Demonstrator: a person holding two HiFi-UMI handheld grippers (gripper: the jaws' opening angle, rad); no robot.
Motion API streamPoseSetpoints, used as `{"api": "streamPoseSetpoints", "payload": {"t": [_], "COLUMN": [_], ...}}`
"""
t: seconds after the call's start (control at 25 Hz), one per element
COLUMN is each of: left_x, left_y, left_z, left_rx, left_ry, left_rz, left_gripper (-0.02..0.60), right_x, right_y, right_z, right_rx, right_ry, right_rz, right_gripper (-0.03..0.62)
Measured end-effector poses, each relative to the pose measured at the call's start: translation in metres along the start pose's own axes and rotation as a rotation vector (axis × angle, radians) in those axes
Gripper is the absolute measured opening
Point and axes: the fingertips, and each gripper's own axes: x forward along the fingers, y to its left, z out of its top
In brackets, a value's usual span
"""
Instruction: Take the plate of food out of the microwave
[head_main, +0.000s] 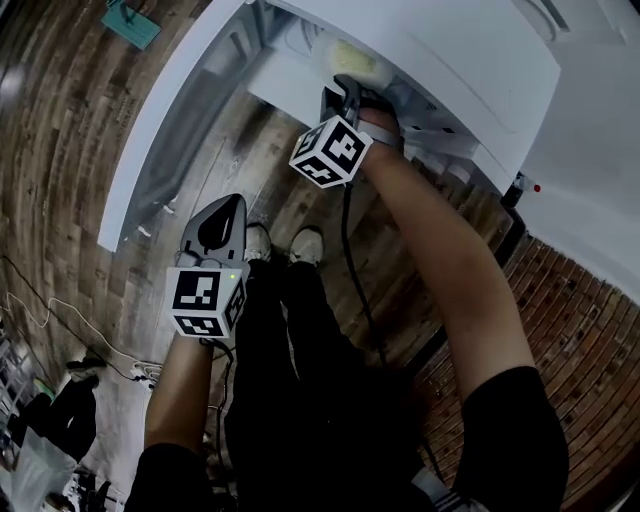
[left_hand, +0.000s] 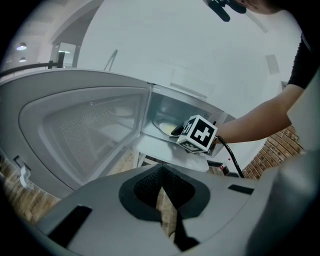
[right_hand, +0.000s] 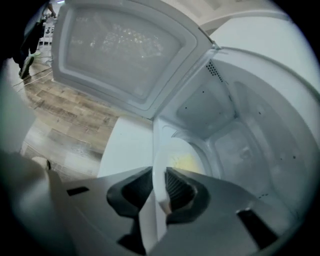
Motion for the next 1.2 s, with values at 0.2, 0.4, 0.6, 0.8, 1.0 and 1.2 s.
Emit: {"api": "streamPoseSetpoints", "payload": {"t": [0.2,0.4,0.6,0.8,1.0,1.2], "left_x": [0.000,-0.003,-0.010,-0.025,-0.059,-0.118], "left_y": [-0.013,-0.020,-0.025,-0.028,-0.032,-0.035], "left_z": [-0.002,0.003,0.017,0.042,0.087,0.143], "left_rx": [0.012,0.017,0.032,0.048,0.098,0.114], "left_ry": [-0.007,-0.021,-0.053,-0.097,-0.174,-0.246], "left_rz": [-0.011,-0.010,-0.013,-0.015,-0.009,0.028], "left_gripper": [-0.008,-0.008,-0.008,-0.006,-0.007,-0.007], "right_x": [-0.022,-0.045,-0.068,-0.111,-0.177,-0.264], "right_y": [0.015,0.009,0.006,0.016,0.023,-0.013], "right_z": [0.003,0.009,0.007,0.019,0.047,0.083], "right_rx": [-0.144,-0.321,-0.405,-0.457,-0.477,-0.483], "right_ry": [-0.047,-0.103,-0.143,-0.204,-0.254,-0.304], "right_rz": [-0.076,-0.215,-0.258,-0.253,-0.241,-0.290], "right_gripper": [0.062,0.025,0.025,0.025,0.025,0.025]}}
